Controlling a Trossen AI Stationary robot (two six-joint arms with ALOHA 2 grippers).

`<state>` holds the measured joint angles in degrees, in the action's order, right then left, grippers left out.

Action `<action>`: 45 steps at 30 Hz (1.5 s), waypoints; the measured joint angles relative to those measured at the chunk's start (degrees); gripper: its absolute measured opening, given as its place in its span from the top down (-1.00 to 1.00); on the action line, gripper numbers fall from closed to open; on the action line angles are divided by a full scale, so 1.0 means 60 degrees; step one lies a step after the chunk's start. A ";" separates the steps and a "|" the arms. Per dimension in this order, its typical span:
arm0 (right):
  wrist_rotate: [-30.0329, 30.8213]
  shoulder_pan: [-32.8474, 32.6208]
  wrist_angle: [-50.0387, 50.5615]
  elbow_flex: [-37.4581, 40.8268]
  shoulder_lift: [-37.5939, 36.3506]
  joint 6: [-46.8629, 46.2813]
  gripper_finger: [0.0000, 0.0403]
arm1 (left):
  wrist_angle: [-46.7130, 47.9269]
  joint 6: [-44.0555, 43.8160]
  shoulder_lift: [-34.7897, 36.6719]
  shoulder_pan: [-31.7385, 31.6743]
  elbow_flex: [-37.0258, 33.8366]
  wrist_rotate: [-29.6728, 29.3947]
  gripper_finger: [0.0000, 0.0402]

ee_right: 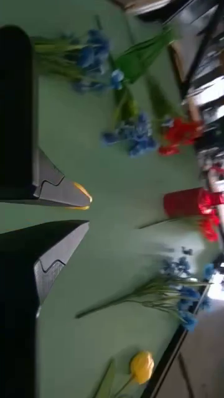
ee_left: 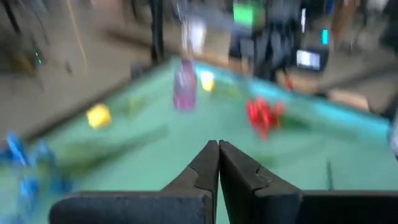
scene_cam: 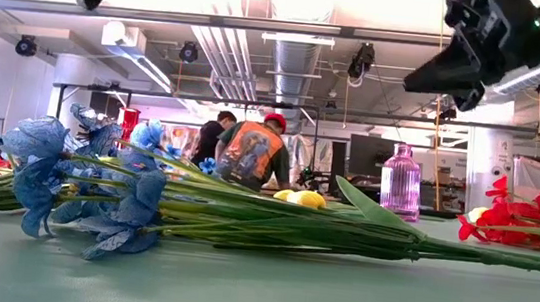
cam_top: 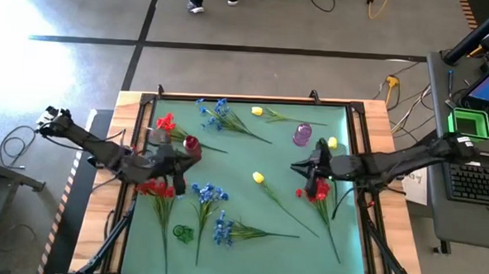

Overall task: Sort flowers into vase by color
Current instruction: Put the bottom yellow tulip into the purple vase

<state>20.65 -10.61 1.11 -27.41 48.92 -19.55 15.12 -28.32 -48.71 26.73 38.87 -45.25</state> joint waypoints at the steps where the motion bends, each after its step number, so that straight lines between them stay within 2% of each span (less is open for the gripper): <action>1: -0.0003 -0.0047 0.0547 -0.0240 0.0224 -0.0009 0.81 | 0.0871 -0.0537 -0.0201 0.0002 0.0331 0.0254 1.00; 3: -0.0017 -0.0130 0.1439 -0.0752 0.0695 -0.0104 0.81 | 0.2197 -0.1278 -0.0615 0.0002 0.0811 0.0529 1.00; 5: -0.0024 -0.0149 0.2236 -0.1272 0.1082 -0.0437 0.81 | 0.2772 -0.1552 -0.1030 0.0002 0.1111 0.0547 1.00; 10: -0.0013 -0.0146 0.3918 -0.2371 0.2154 -0.1565 0.81 | 0.2960 -0.1459 -0.1841 -0.0009 0.1540 0.0549 1.00; 14: -0.0261 -0.0145 0.4705 -0.3099 0.2951 -0.1764 0.78 | 0.2950 -0.1202 -0.2195 -0.0009 0.1842 0.0549 1.00; 19: -0.1045 -0.0036 0.4835 -0.3907 0.3965 -0.1761 0.53 | 0.2931 -0.1512 -0.2314 0.0018 0.1811 0.0542 1.00; 26: -0.1108 -0.0040 0.5854 -0.5123 0.5131 -0.1752 0.06 | 0.2913 -0.2335 -0.2340 0.0150 0.1555 0.0539 1.00; 31: -0.1290 -0.0226 0.6535 -0.5799 0.5862 -0.2120 -0.16 | 0.2834 -0.2622 -0.2366 0.0162 0.1546 0.0376 1.00; 35: -0.1512 -0.0499 0.6864 -0.6204 0.6428 -0.2613 -0.26 | 0.2499 -0.2620 -0.2515 0.0166 0.1542 0.0069 1.00; 41: -0.1530 -0.0761 0.6961 -0.6697 0.7328 -0.3335 -0.29 | 0.1975 -0.2135 -0.2913 0.0162 0.1538 -0.0103 1.00; 45: -0.1527 -0.0816 0.7257 -0.6858 0.7841 -0.4055 -0.29 | 0.1929 -0.1720 -0.3002 0.0162 0.1538 0.0675 1.00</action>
<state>11.49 -15.51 44.65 -68.56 95.97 -43.88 26.70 -38.64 -66.72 27.70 48.10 -41.20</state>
